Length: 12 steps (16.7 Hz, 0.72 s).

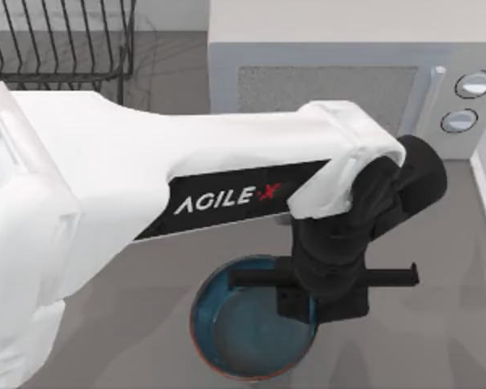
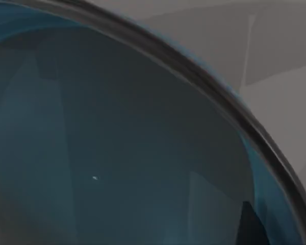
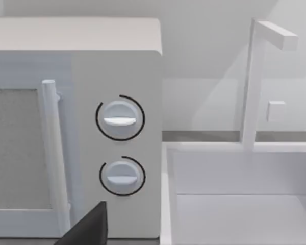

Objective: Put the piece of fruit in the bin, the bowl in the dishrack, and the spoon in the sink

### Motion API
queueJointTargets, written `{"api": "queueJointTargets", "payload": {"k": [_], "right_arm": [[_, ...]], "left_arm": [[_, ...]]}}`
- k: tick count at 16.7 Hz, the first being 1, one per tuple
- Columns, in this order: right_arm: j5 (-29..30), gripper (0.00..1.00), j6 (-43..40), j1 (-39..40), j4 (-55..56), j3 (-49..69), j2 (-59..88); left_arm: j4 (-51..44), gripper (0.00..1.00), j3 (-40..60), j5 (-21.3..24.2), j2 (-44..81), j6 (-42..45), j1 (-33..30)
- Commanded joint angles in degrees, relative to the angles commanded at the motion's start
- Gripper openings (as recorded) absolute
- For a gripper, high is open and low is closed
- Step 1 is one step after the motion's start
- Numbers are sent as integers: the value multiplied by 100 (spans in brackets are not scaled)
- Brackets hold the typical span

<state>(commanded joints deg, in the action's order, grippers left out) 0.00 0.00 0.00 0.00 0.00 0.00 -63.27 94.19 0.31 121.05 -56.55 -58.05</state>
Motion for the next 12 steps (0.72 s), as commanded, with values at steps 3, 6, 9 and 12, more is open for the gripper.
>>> {"api": "queueJointTargets", "payload": {"k": [3, 6, 9, 12], "right_arm": [[0, 100, 0, 0, 0, 0, 0], [0, 100, 0, 0, 0, 0, 0], [0, 100, 0, 0, 0, 0, 0], [0, 100, 0, 0, 0, 0, 0]], "left_arm": [[-782, 0, 563, -11, -167, -1, -5], [-1160, 0, 889, -18, -293, 9, 1], [-1169, 0, 898, -19, -298, 10, 1], [-1083, 0, 880, -19, -330, 79, 85]]}}
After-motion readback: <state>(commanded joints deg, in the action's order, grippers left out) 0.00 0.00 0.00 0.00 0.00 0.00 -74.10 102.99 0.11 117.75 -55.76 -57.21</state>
